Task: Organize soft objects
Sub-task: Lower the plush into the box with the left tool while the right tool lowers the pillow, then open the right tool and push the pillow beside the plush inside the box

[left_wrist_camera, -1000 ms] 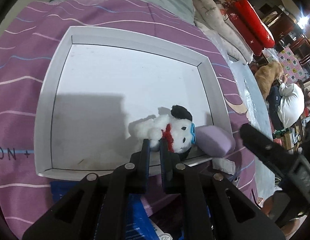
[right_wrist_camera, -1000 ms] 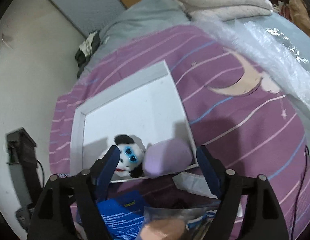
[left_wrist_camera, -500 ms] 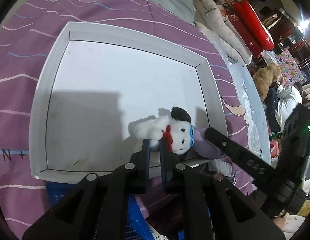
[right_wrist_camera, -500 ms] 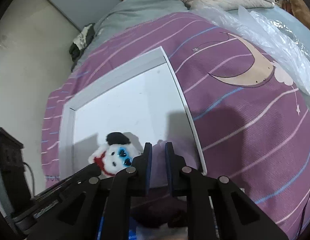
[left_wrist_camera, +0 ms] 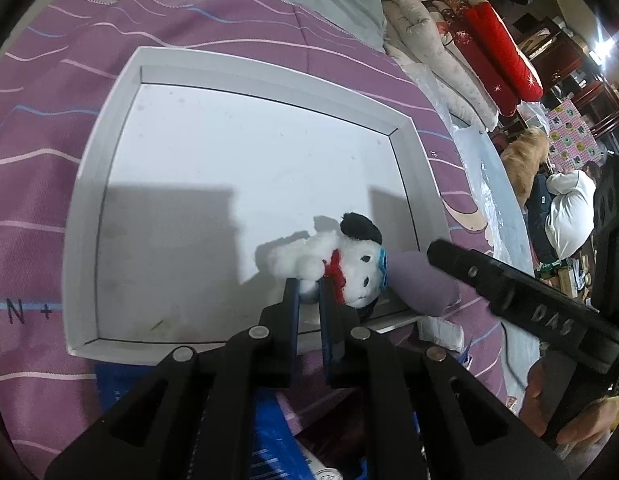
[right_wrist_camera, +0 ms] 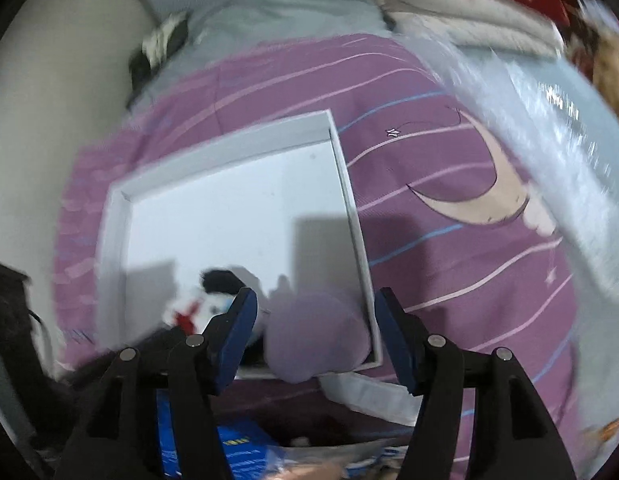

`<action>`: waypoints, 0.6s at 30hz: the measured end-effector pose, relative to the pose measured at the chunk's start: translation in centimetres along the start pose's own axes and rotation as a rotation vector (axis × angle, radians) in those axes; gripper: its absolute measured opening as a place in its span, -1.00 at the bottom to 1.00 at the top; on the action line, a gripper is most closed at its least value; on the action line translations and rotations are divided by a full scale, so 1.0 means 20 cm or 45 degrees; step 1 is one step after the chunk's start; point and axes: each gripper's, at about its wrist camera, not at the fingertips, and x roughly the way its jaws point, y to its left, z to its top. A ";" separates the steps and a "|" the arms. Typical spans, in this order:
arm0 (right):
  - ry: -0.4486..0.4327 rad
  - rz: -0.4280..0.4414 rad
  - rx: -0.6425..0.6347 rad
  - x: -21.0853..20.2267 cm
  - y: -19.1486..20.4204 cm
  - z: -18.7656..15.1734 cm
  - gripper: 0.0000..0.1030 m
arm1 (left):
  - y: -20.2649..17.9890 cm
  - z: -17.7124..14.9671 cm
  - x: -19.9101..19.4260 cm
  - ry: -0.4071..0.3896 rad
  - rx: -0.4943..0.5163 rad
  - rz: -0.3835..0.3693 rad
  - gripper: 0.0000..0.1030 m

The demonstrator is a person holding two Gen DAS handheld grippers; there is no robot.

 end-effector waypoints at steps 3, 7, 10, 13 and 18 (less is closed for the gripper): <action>0.089 -0.040 -0.095 0.04 0.03 -0.01 0.18 | 0.03 0.00 -0.01 -0.006 -0.014 0.007 -0.79; 0.172 -0.129 -0.163 0.12 0.03 -0.02 -0.04 | 0.05 0.00 -0.02 0.007 -0.016 -0.025 -0.79; 0.163 -0.131 -0.166 0.10 0.01 -0.02 -0.28 | 0.06 0.00 -0.02 0.007 -0.024 -0.036 -0.79; 0.124 -0.115 -0.117 0.07 -0.05 -0.03 -0.58 | 0.06 0.00 -0.02 0.002 -0.024 -0.044 -0.79; 0.007 -0.020 -0.042 -0.03 -0.14 -0.07 -0.74 | 0.05 -0.01 -0.04 -0.018 -0.015 -0.057 -0.79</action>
